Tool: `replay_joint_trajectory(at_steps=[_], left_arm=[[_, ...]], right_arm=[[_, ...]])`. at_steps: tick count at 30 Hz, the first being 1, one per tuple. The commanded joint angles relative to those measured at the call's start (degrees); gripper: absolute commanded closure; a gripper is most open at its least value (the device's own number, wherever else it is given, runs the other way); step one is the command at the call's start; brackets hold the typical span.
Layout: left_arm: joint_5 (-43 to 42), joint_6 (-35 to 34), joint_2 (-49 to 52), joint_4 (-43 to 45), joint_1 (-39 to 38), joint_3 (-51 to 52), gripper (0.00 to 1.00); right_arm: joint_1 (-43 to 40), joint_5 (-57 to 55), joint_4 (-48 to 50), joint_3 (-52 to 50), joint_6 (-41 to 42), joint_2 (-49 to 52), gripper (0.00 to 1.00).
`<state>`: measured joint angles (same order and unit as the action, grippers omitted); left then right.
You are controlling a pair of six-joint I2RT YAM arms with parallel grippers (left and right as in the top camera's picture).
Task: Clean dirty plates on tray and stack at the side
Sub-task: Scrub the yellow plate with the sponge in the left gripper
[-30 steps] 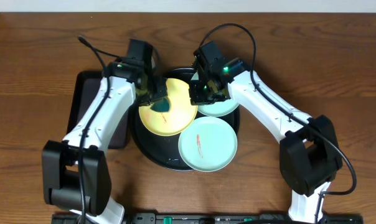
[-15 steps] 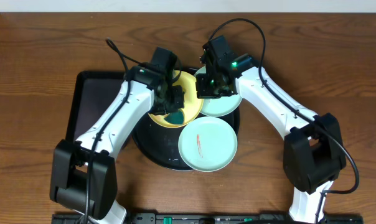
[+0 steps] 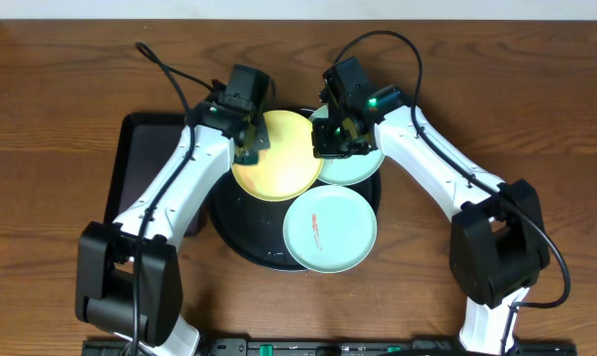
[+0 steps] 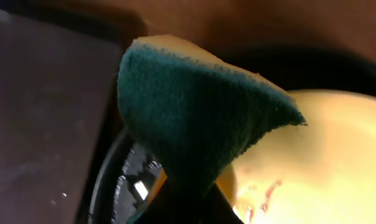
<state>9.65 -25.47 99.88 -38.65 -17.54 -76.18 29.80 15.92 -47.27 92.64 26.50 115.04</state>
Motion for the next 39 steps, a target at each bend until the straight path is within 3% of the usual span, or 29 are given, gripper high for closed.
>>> replay_joint_trajectory(at_steps=[1, 12, 16, 25, 30, 39], left_arm=[[3.5, -0.3, 0.0, 0.3, -0.1, 0.4, 0.93], [-18.1, 5.5, 0.0, 1.8, -3.2, 0.4, 0.93], [-16.9, 5.7, 0.0, 4.7, -3.4, 0.4, 0.93], [0.3, 5.7, 0.1, 8.3, -3.3, 0.4, 0.93], [-0.3, 4.8, 0.1, 4.1, -3.5, 0.4, 0.93], [-22.9, 7.7, 0.1, -2.4, -3.5, 0.4, 0.93]], right_arm=[[0.7, 1.0, -0.1, 0.4, 0.2, -0.6, 0.99], [0.7, 1.0, -0.1, 0.4, 0.2, -0.6, 0.99], [0.7, 1.1, -0.3, 0.4, 0.2, -0.6, 0.99], [1.0, 1.0, -0.5, 0.4, 0.2, -0.6, 0.99], [1.0, 1.0, -0.3, 0.4, 0.2, -0.6, 0.99], [0.9, 1.0, -0.2, 0.4, 0.2, -0.6, 0.99]])
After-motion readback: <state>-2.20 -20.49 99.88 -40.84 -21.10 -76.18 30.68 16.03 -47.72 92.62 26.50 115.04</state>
